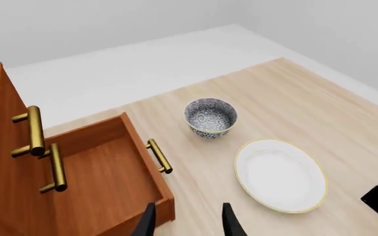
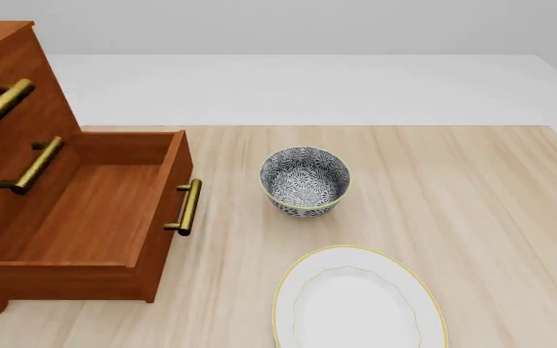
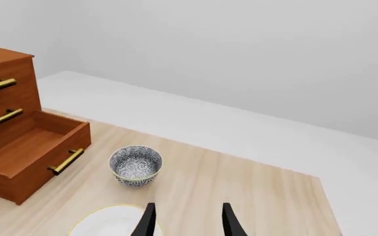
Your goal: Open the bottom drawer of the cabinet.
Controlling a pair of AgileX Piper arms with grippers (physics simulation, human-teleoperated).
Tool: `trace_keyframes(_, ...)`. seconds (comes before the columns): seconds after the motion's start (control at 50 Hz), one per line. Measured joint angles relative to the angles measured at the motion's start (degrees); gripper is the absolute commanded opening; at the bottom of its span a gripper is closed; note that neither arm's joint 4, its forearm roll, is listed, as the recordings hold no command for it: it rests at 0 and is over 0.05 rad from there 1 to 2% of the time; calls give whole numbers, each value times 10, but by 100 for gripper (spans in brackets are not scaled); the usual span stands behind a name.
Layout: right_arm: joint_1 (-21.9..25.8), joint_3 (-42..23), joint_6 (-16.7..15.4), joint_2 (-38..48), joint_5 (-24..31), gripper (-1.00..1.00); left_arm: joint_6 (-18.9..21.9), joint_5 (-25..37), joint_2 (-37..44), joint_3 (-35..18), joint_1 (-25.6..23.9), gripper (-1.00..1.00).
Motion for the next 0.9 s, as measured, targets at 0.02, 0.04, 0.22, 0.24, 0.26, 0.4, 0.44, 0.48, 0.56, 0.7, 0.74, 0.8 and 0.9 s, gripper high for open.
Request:
trace_keyframes(0.02,0,-5,0,0,6,100,0,5,-2,-4,0,100)
trace_keyframes(0.04,0,-10,-1,0,12,100,1,11,-5,-8,1,100)
trace_keyframes(0.22,3,-52,-1,0,58,100,3,53,-18,-44,3,100)
trace_keyframes(0.24,4,-56,-1,0,63,100,4,58,-20,-47,3,100)
trace_keyframes(0.26,4,-60,-1,0,68,100,4,62,-20,-51,3,100)
trace_keyframes(0.4,2,-95,-2,0,106,100,4,93,-28,-77,5,100)
trace_keyframes(0.44,1,-102,-3,0,114,100,4,102,-31,-83,7,100)
trace_keyframes(0.48,1,-107,-3,0,121,100,4,110,-34,-89,8,100)
trace_keyframes(0.56,2,-115,-3,0,131,100,4,128,-39,-101,12,100)
trace_keyframes(0.7,4,-119,-1,0,141,100,3,147,-43,-114,17,100)
trace_keyframes(0.74,5,-119,1,0,142,100,3,151,-44,-115,18,100)
trace_keyframes(0.8,5,-117,3,0,145,100,3,155,-46,-117,20,100)
trace_keyframes(0.9,5,-113,7,0,147,100,2,160,-47,-118,23,100)
